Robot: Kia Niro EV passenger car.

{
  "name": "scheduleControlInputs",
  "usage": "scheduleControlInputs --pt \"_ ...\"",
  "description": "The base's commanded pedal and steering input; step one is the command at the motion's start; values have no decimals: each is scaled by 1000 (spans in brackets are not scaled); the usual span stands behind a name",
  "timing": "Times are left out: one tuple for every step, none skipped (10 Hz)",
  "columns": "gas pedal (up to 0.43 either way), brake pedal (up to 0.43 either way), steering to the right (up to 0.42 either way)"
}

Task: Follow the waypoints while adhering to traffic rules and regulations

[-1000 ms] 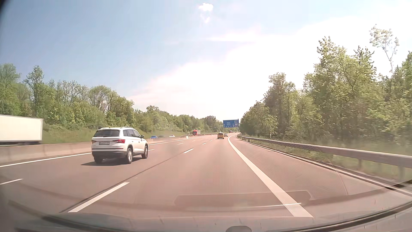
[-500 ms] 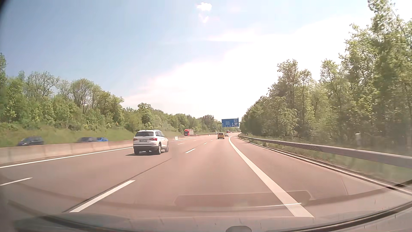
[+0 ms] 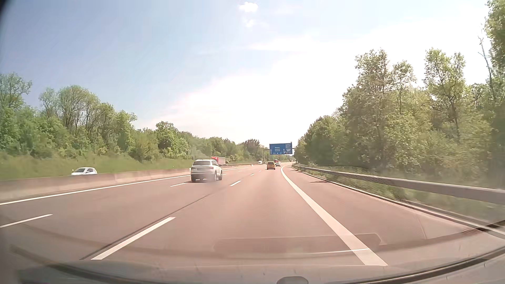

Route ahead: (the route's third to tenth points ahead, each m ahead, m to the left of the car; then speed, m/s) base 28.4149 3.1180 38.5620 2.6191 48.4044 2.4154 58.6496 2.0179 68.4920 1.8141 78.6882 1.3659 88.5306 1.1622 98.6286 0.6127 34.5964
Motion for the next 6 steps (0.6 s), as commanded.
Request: scheduleControlInputs --pt "0 0 2" --pt "0 0 2" --pt "0 0 2" --pt "0 0 3" --pt "0 0 3" --pt "0 0 3"
